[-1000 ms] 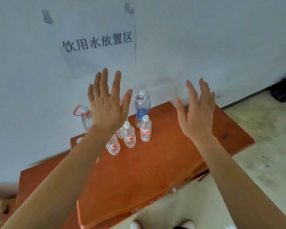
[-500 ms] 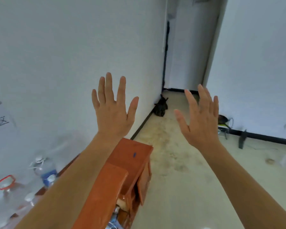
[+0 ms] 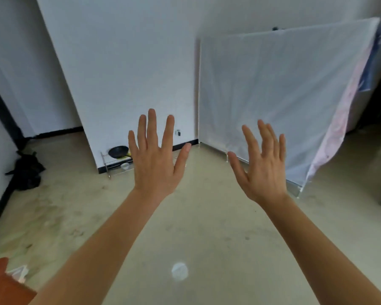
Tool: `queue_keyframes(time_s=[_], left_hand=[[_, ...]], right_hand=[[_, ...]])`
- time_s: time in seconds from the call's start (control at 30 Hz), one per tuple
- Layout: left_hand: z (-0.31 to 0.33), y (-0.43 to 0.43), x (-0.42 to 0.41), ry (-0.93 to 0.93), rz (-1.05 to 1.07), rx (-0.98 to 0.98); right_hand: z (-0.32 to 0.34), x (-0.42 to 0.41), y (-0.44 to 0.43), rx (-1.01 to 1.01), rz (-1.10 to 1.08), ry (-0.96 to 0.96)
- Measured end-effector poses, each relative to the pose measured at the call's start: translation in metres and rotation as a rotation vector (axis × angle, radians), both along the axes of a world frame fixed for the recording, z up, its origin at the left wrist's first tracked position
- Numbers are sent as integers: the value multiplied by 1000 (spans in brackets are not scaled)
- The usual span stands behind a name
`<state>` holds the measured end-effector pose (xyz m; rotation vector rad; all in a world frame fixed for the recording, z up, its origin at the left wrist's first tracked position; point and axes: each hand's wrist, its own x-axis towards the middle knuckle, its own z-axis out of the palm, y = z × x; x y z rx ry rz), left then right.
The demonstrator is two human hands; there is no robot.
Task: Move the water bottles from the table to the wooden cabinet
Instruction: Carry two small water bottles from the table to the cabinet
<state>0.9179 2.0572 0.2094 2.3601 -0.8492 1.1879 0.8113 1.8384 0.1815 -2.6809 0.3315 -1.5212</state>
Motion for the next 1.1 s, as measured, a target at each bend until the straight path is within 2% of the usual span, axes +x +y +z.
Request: queue_keyframes(time_s=[0.2, 0.33, 0.47, 0.53, 0.67, 0.87, 0.97, 1.1], left_hand=[[-13, -210, -6, 23, -347, 28], [-12, -340, -37, 47, -569, 13], [-3, -471, -93, 55, -804, 71], [-1, -538, -152, 89, -949, 131], [-15, -621, -263, 89, -1178, 204], [-41, -721, -413, 46, -1342, 244], [-42, -769, -476, 89, -1346, 271], [-29, -827, -518, 83, -1326, 264]], right_hand=[[-20, -78, -153, 0, -330, 66], [-11, -139, -242, -9, -588, 157], [-1, -229, -311, 11, -865, 179], [-5, -297, -339, 69, -1053, 163], [-21, -409, -362, 102, -1260, 148], [-49, -544, -420, 143, -1474, 87], [-45, -602, -472, 227, -1480, 63], [-25, -649, -542, 223, -1429, 59]])
